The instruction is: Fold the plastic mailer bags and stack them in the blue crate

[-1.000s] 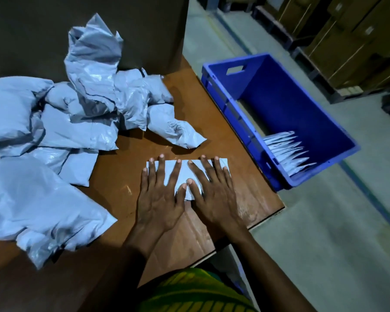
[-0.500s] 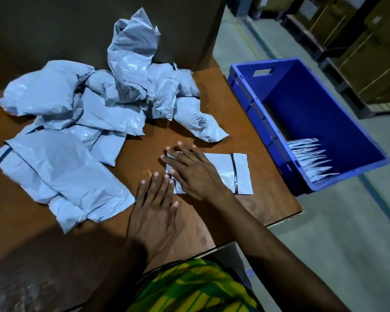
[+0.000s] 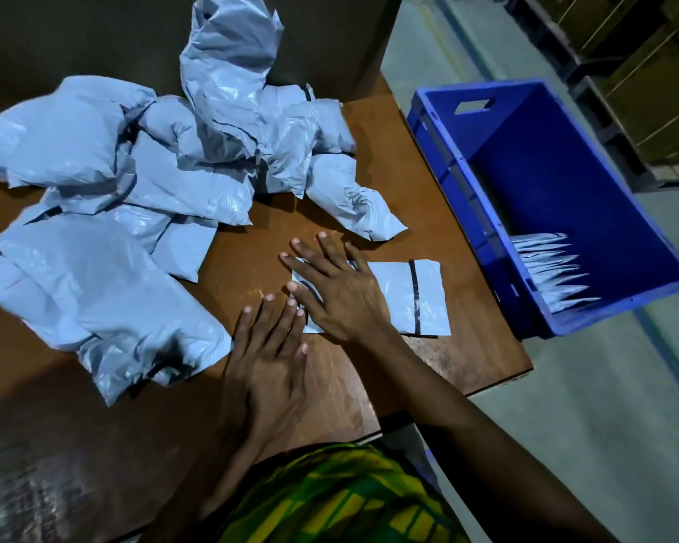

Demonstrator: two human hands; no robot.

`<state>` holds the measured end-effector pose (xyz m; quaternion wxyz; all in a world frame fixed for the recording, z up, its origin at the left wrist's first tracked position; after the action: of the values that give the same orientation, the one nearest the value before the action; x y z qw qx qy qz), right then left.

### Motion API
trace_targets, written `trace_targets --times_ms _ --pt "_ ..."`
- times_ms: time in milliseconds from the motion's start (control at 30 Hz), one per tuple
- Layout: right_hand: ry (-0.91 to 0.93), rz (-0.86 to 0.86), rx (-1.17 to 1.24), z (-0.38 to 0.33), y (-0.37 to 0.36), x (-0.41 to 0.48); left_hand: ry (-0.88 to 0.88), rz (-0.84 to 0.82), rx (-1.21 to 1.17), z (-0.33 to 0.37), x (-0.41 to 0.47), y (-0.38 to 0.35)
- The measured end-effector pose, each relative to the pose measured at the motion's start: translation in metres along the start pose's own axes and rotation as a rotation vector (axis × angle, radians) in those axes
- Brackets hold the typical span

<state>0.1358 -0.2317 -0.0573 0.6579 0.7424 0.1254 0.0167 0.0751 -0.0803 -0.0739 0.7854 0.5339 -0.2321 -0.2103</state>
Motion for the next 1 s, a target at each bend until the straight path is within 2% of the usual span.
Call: trace_targets --times_ms 167,300,433,533,633,800,1000 --pt "0.084 0.118 0.205 0.015 0.012 -0.013 0.046 -0.027 -0.036 0.002 -0.002 0.003" --pt "-0.100 0.250 0.231 0.047 0.030 -0.049 0.058 -0.041 -0.009 0.011 0.016 0.016" --pt "-0.296 0.232 0.182 0.068 0.024 -0.072 -0.094 -0.137 -0.052 0.033 0.066 0.009" --pt "-0.414 0.200 0.230 0.074 0.011 -0.083 -0.186 -0.235 -0.009 0.049 0.099 -0.012" --pt "-0.445 0.189 0.280 0.067 0.002 -0.091 -0.163 -0.271 0.029 0.052 0.106 -0.024" --pt "-0.414 0.196 0.215 0.060 0.001 -0.095 -0.085 -0.266 0.097 0.056 0.092 -0.020" --pt "-0.457 0.178 0.247 0.065 -0.005 -0.089 -0.036 -0.309 0.088 0.055 0.098 -0.024"
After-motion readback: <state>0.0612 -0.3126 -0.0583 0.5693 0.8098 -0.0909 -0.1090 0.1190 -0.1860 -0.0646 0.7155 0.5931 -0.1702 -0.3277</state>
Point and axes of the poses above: each hand's wrist, its own x-axis towards the middle knuckle, its own y-axis out of the back of the hand, z = x × y, the point moved 5 cm from there along x, towards the middle knuckle, and after that the axes turned 15 degrees about -z, right-handed, at the moved point
